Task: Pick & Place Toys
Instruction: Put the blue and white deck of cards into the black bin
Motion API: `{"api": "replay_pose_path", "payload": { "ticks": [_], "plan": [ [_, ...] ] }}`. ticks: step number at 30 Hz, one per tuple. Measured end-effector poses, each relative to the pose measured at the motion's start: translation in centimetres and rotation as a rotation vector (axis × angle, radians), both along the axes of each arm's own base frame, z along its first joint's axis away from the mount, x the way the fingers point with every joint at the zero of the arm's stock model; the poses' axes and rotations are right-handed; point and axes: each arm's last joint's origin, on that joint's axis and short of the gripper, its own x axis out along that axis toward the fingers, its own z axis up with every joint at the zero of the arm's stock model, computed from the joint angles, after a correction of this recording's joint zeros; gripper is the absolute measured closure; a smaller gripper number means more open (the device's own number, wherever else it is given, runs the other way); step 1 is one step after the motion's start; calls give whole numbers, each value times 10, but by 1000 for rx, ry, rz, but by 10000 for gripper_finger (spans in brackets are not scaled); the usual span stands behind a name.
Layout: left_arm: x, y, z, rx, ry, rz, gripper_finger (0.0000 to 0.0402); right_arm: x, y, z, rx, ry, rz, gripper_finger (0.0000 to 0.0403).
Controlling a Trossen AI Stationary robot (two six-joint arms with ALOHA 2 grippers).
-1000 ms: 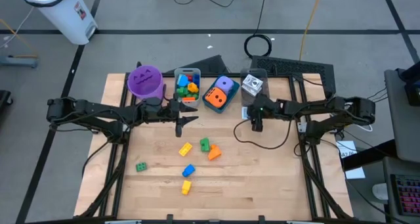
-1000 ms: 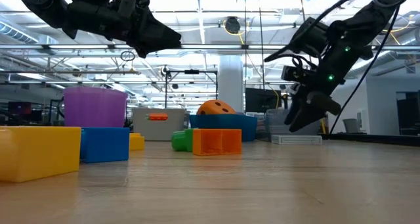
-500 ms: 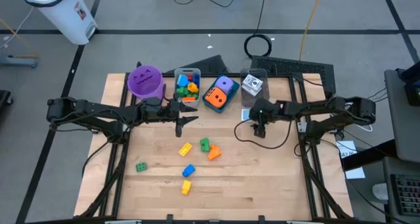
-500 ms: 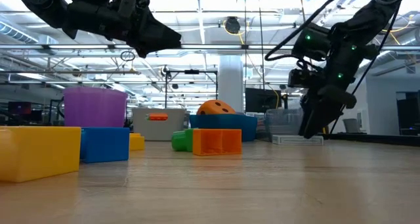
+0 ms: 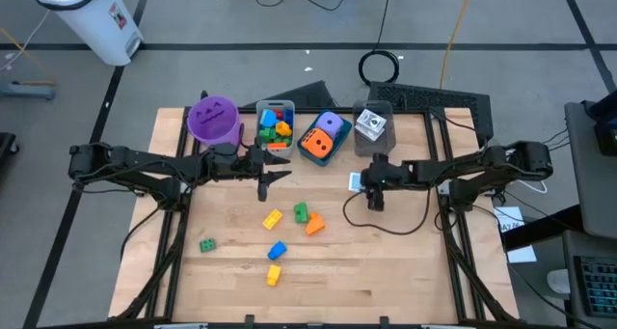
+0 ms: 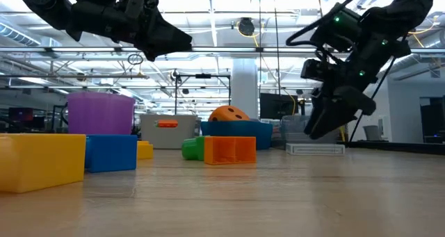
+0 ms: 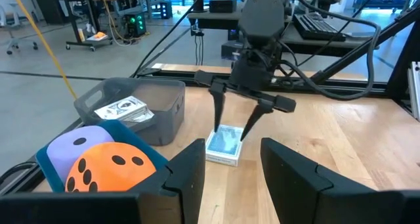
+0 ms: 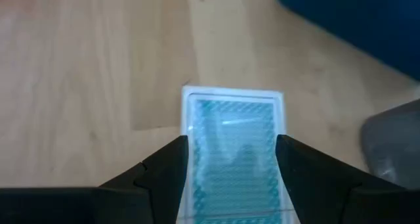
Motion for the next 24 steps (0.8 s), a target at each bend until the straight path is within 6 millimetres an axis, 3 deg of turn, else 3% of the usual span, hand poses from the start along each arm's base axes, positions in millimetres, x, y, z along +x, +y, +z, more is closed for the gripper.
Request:
{"api": "replay_pose_path", "payload": {
  "ticks": [7, 15, 24],
  "plan": [
    [0, 0, 0, 3, 0, 0, 249, 2, -5, 2, -5, -34, -22, 154],
    [0, 0, 0, 5, 0, -1, 249, -1, -13, 1, 121, -34, -12, 94],
    [0, 0, 0, 3, 0, 0, 249, -4, -24, 0, 136, -26, -52, 33]
  ]
}}
